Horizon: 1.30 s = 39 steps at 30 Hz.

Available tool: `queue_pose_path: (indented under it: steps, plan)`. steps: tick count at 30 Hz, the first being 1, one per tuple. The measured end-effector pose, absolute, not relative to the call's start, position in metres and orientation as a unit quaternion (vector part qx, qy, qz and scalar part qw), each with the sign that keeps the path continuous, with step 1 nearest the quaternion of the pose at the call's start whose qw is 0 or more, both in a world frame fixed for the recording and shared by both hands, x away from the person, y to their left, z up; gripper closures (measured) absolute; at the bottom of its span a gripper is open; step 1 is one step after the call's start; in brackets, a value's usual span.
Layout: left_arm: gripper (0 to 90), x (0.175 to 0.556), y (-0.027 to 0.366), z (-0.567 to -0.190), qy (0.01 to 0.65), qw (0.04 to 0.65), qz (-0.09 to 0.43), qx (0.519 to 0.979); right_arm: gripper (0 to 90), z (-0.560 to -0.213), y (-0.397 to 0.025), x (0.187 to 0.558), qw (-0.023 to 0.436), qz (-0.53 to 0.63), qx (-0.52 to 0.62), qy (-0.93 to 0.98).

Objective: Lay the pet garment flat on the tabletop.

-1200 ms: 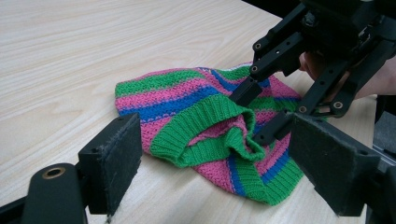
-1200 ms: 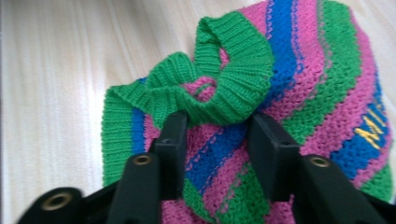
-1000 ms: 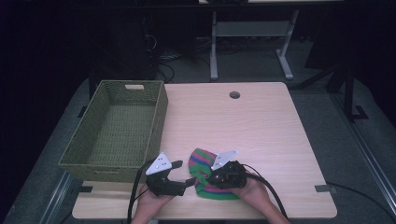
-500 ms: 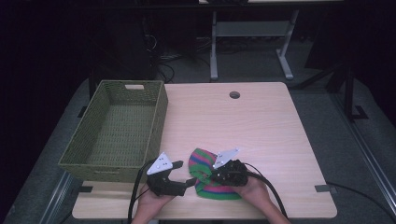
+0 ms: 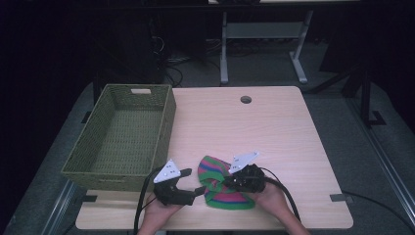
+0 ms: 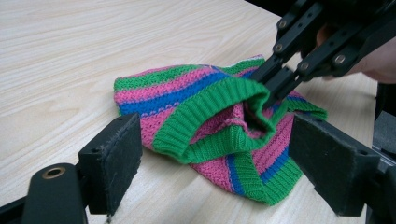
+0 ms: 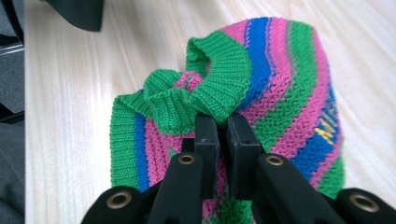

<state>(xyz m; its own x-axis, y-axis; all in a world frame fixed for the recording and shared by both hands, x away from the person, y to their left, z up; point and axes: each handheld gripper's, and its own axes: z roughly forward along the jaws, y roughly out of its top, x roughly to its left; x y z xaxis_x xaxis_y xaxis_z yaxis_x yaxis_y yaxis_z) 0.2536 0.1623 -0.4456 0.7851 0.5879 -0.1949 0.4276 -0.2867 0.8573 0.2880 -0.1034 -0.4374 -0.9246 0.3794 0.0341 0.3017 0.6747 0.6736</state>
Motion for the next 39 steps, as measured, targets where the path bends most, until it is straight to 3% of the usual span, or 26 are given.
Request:
queue_pose_path:
  steps: [14, 24, 39]
  plan:
    - [17.3, 0.253, 0.161, -0.445, 0.316, 0.508, 0.079, 0.797, 83.8, -0.409, -0.13, 0.291, 0.061, 0.397, 0.143, 0.905]
    - [18.1, 0.251, 0.157, -0.444, 0.3, 0.509, 0.082, 0.803, 83.8, -0.41, -0.16, 0.297, 0.024, 0.449, 0.139, 0.882]
    - [34.2, 0.255, 0.136, -0.433, 0.234, 0.493, 0.072, 0.835, 83.7, -0.418, -0.186, 0.309, -0.018, 0.485, 0.141, 0.863]
